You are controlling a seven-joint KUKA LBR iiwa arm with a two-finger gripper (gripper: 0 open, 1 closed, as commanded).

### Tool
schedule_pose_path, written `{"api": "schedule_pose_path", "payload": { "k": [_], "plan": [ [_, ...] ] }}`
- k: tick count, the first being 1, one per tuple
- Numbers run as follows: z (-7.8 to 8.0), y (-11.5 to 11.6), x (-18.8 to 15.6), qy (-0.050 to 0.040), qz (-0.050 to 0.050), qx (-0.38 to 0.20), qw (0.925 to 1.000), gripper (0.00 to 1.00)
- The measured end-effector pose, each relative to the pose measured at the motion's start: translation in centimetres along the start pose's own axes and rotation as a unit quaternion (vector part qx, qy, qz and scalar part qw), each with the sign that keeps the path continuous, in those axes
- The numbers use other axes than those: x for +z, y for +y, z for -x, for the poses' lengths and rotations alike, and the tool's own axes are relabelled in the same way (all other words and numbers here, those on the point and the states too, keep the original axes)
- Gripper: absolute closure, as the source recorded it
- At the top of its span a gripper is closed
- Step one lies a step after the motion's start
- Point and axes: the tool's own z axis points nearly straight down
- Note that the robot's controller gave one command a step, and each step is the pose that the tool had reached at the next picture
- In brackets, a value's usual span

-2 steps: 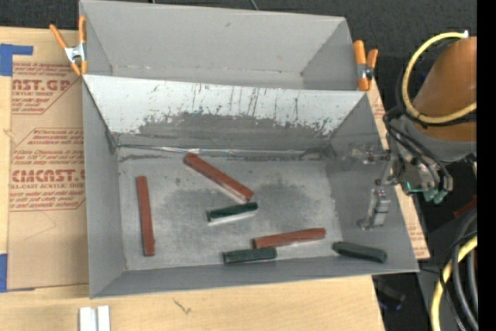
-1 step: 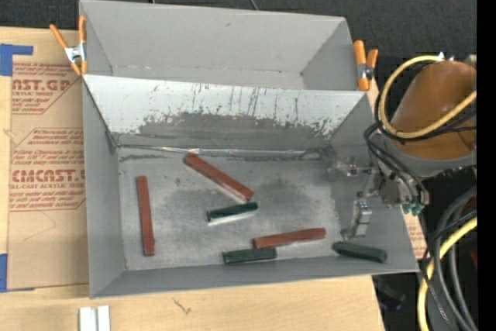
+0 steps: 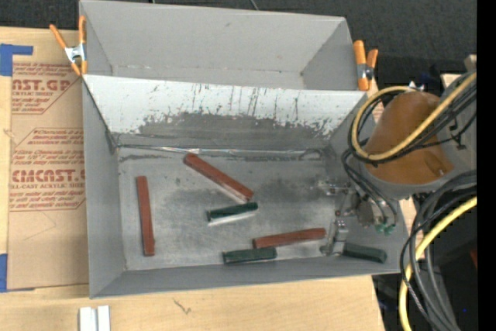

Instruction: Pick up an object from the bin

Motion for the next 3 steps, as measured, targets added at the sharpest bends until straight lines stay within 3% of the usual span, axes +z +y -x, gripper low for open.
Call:
{"api": "schedule_pose_path", "payload": {
  "k": [1,2,3],
  "plan": [
    [2.8,-0.3,3.9,0.0016,0.000,0.010,0.9999,1.00],
    [2.8,-0.3,3.9,0.0016,0.000,0.010,0.9999,1.00],
    [6.0,-2.0,-11.8,0.0002,0.000,-0.023,0.9997,1.00]
  ]
}}
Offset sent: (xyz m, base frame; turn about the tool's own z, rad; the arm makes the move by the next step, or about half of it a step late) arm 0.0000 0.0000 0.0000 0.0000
